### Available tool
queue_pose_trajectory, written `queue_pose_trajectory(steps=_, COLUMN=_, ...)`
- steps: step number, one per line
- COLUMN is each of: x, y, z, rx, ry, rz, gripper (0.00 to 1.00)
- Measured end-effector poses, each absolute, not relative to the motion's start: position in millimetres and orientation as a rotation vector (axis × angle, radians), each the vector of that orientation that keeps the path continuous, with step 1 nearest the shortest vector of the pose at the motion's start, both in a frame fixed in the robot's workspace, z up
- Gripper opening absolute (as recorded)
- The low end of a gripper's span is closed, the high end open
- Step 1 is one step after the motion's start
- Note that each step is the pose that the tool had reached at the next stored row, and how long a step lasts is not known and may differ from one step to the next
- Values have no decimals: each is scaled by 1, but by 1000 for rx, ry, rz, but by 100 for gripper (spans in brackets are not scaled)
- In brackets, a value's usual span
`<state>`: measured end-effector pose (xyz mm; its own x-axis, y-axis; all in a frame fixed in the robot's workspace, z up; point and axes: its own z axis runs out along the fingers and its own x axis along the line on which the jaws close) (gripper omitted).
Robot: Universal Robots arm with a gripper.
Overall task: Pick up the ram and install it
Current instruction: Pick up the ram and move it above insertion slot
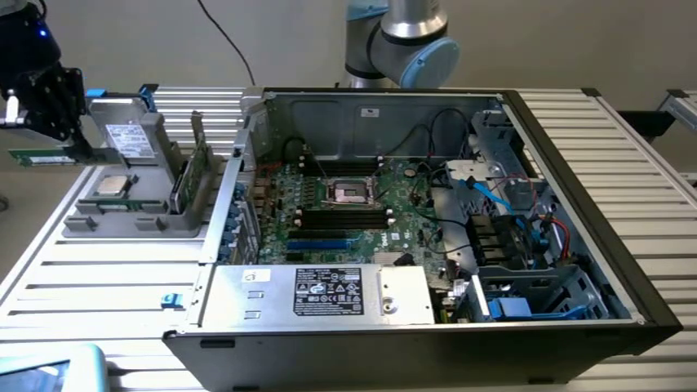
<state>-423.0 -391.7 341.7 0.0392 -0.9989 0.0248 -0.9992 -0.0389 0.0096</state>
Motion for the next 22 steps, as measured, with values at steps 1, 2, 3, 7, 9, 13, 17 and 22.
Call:
queue_pose_trajectory(steps=1, x=-421, y=-392, z=346, rx=2249, ry=-2158, rz=16, gripper=14)
queue_pose_trajectory(steps=2, x=-419, y=-392, z=351, rx=2250, ry=-2155, rz=15, gripper=14)
queue_pose_trajectory(steps=3, x=-417, y=-392, z=356, rx=2252, ry=-2153, rz=13, gripper=14)
queue_pose_trajectory(steps=7, x=-407, y=-394, z=373, rx=2256, ry=-2148, rz=8, gripper=14)
queue_pose_trajectory(steps=9, x=-399, y=-394, z=381, rx=2256, ry=-2147, rz=7, gripper=14)
queue_pose_trajectory(steps=13, x=-381, y=-395, z=393, rx=2254, ry=-2145, rz=3, gripper=14)
queue_pose_trajectory(steps=17, x=-363, y=-396, z=403, rx=2253, ry=-2144, rz=1, gripper=14)
queue_pose_trajectory(steps=22, x=-340, y=-396, z=409, rx=2253, ry=-2144, rz=-1, gripper=14)
